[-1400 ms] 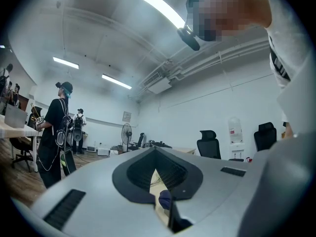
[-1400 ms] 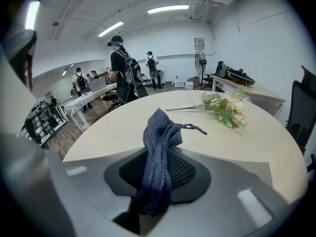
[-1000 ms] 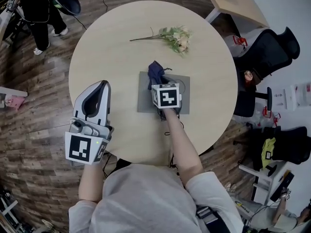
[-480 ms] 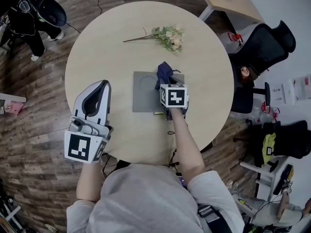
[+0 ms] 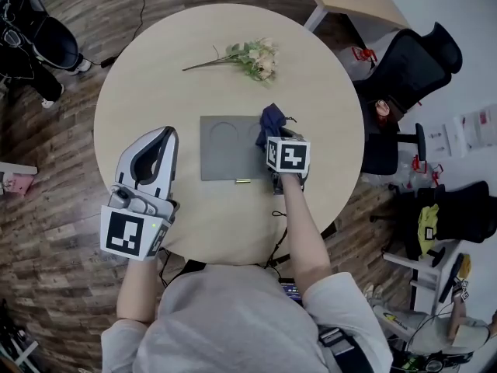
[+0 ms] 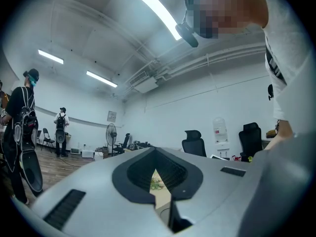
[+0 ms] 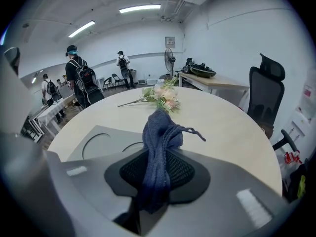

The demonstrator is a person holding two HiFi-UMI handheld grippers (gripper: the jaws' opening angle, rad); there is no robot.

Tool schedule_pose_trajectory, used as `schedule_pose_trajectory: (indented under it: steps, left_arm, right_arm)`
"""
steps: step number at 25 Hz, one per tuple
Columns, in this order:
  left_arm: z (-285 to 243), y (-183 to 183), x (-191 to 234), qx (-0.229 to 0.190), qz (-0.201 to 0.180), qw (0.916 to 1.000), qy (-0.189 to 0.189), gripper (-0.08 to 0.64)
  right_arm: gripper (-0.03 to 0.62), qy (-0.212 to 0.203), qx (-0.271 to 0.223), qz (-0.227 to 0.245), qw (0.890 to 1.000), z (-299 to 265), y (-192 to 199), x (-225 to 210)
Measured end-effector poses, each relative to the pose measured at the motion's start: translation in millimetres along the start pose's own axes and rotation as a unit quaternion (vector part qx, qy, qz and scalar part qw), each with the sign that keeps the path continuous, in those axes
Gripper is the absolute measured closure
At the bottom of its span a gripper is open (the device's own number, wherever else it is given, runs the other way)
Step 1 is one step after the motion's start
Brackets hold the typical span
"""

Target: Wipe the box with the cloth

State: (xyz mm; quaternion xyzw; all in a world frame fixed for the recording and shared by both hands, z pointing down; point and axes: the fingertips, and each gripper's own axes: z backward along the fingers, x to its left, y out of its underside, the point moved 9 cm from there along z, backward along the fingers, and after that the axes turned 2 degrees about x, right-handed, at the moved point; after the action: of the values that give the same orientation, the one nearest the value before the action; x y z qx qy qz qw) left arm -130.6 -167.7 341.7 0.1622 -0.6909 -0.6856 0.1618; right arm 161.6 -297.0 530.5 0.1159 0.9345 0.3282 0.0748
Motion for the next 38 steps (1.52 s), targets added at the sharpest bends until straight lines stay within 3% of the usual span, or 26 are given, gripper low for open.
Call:
schedule_pose_trajectory:
  steps: [9, 16, 23, 26, 31, 38]
  left_arm:
    - [11, -4, 3, -0.004, -0.005, 0.9999, -0.011, 0.552]
    - [27, -4, 10, -0.007, -0.002, 0.9996, -0.028, 0.552]
    - [38, -6, 9, -0.014, 0.002, 0.9994, -0.031, 0.552]
    - [41, -10, 6, -0.019, -0.002, 0.9994, -0.028, 0.552]
    - [50, -12, 5, -0.024, -0.001, 0.9992, -0.033, 0.552]
    - [64, -9, 6, -0.020, 0.000, 0.9988, -0.045, 0.552]
  right_arm:
    - [0.481, 0.010, -0.005, -0.017, 1.000, 10, 6, -10]
    - [0.480, 0.022, -0.009, -0.060, 0.998, 15, 12, -19]
    - [0.480, 0.031, -0.006, -0.050, 0.998, 24, 13, -17]
    - [0.479, 0.000, -0.019, -0.048, 0.999, 33, 10, 6]
    - [0.480, -0.084, -0.038, -0.047, 0.995, 37, 6, 65]
    - [0.479, -0.159, -0.008, -0.018, 0.987, 21, 16, 149]
